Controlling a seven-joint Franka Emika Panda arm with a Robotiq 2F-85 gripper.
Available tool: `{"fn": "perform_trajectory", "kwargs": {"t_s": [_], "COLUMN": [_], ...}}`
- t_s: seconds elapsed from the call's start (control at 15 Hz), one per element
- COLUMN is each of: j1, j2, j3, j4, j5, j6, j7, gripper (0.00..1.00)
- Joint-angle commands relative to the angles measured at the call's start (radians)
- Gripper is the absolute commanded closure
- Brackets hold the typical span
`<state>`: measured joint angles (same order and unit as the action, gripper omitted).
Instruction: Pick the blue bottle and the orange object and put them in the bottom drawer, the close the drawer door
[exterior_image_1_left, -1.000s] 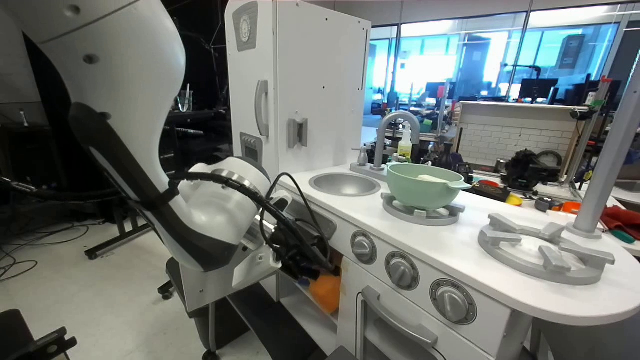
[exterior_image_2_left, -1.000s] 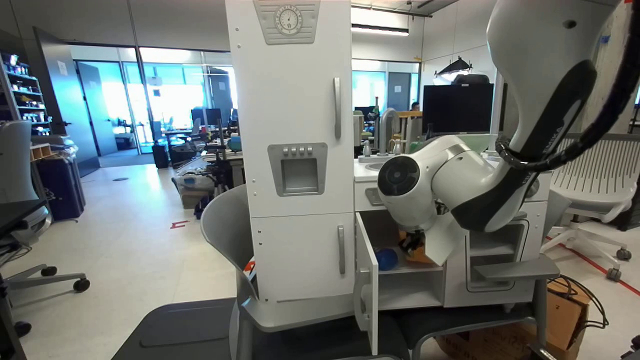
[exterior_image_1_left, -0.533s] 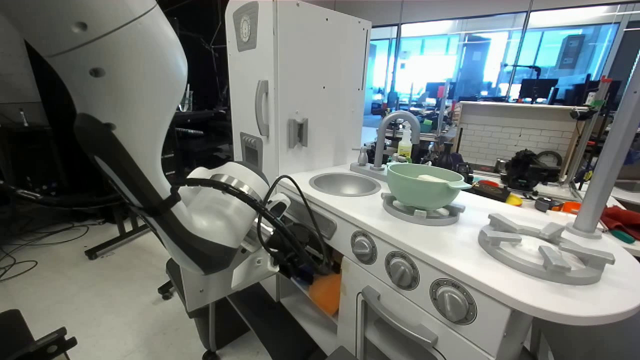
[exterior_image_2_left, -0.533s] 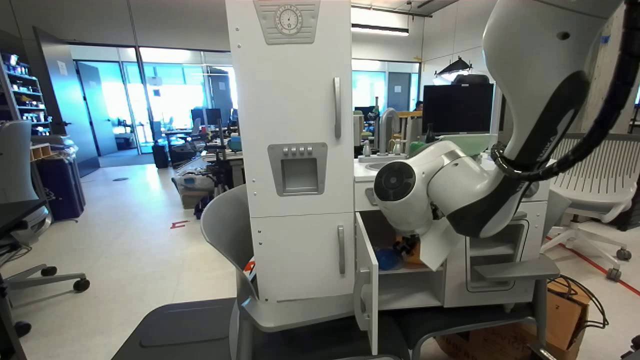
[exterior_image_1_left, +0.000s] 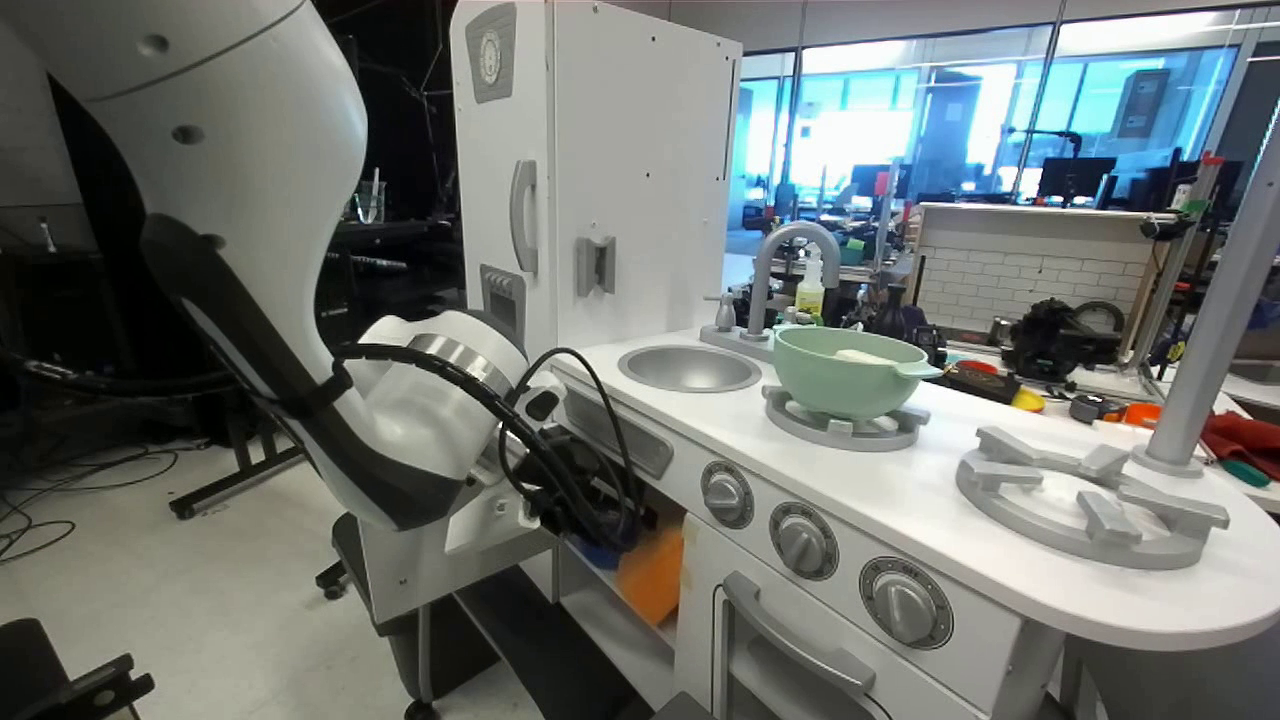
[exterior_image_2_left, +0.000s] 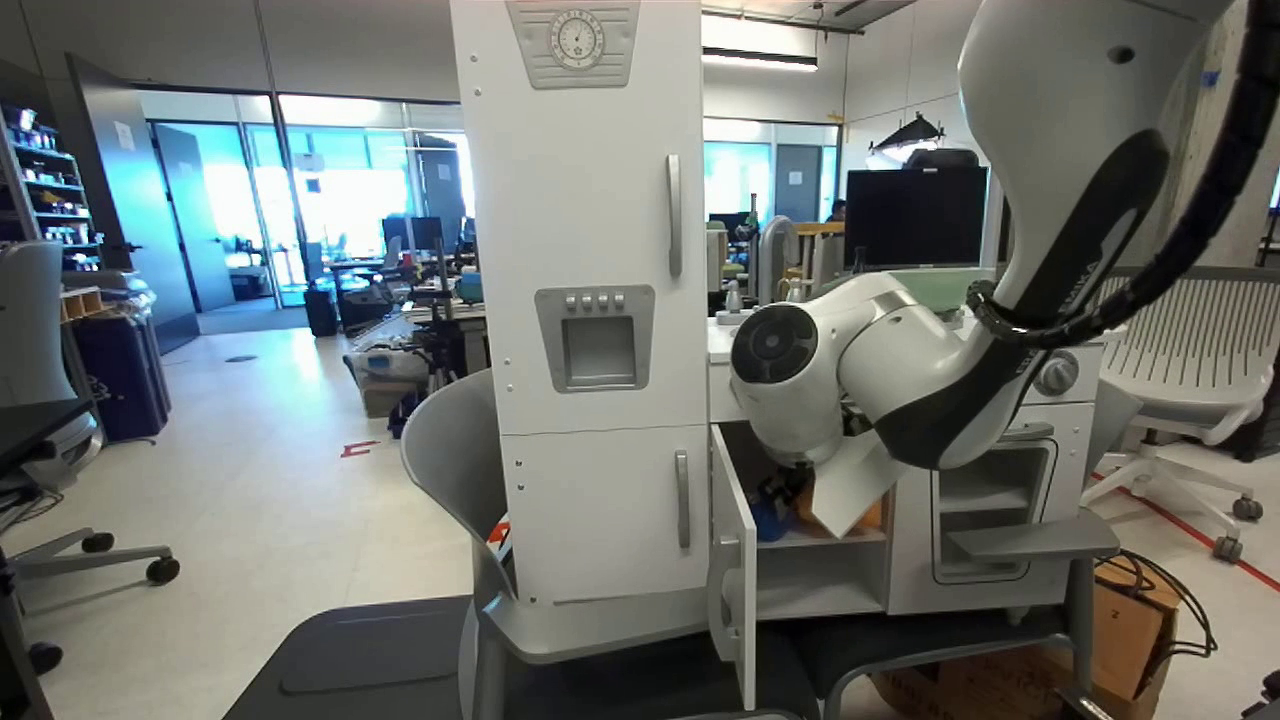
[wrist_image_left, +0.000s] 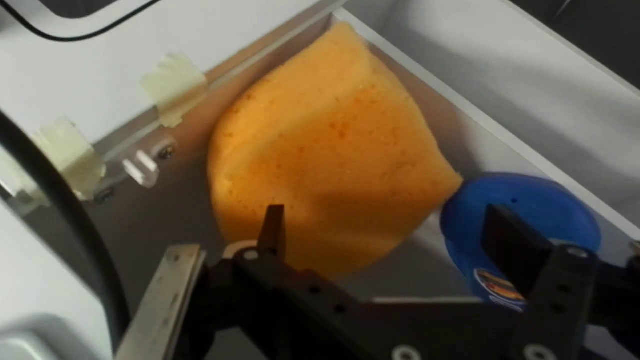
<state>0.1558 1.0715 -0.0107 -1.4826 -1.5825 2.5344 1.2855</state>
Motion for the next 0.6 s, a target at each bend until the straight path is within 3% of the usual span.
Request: {"fn": "perform_trajectory", "kwargs": {"t_s": [0.0, 0.13, 0.33, 0.53], "j1": [-0.027, -0.039, -0.075, -0.18], "j2": [-0.063, -0.113, -0.264, -0.402], "j3": [0.039, 0.063, 0.118, 0.261], "j4": [-0.02, -0.076, -0.252, -0.405], "j5": [0.016, 0.06, 0.245, 0.378], "j6": [0.054, 0.075, 0.055, -0.045], "j7": [-0.058, -0.107, -0.328, -0.55], "gripper": [0.0, 0.0, 0.0, 0.0]}}
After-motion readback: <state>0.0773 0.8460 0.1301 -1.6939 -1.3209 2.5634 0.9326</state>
